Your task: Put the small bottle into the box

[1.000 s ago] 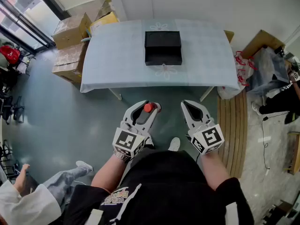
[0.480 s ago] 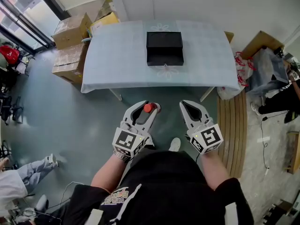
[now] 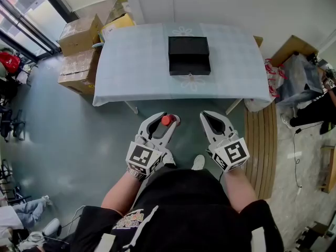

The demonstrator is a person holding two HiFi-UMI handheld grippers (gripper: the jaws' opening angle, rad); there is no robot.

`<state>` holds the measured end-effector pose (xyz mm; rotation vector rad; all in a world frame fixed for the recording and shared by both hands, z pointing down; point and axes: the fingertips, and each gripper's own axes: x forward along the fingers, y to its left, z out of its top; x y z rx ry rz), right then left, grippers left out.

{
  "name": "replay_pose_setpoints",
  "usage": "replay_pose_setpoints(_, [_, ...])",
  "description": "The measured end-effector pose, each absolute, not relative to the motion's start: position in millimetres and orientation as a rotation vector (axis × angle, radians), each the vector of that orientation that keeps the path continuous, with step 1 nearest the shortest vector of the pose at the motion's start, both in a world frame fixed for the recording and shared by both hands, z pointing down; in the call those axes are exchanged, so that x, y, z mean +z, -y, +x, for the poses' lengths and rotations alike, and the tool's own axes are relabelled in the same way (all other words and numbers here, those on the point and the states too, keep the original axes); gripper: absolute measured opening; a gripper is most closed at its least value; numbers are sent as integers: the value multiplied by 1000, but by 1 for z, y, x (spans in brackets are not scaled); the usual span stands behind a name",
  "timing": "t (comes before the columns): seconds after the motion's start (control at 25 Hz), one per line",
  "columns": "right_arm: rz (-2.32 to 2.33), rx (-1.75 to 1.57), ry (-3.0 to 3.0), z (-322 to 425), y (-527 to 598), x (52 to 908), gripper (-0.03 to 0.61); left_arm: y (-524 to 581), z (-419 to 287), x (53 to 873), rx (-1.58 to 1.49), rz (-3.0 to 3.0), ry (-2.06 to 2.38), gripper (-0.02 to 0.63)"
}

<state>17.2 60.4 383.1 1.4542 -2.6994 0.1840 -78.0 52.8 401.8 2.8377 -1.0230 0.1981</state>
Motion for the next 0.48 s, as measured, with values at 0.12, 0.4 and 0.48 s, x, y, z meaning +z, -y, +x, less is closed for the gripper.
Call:
replay_pose_setpoints(0.12, [1456, 185, 2697, 5, -51, 384, 8, -44, -89, 405, 202, 2836, 1013, 155])
replay_pose_setpoints(0.4, [1471, 187, 2690, -24, -29, 389, 8, -22, -116, 410, 212, 2844, 984, 155])
replay_pose_setpoints(0.48, [1478, 186, 2686, -31, -23, 389, 8, -17, -124, 410, 215, 2848, 976, 155])
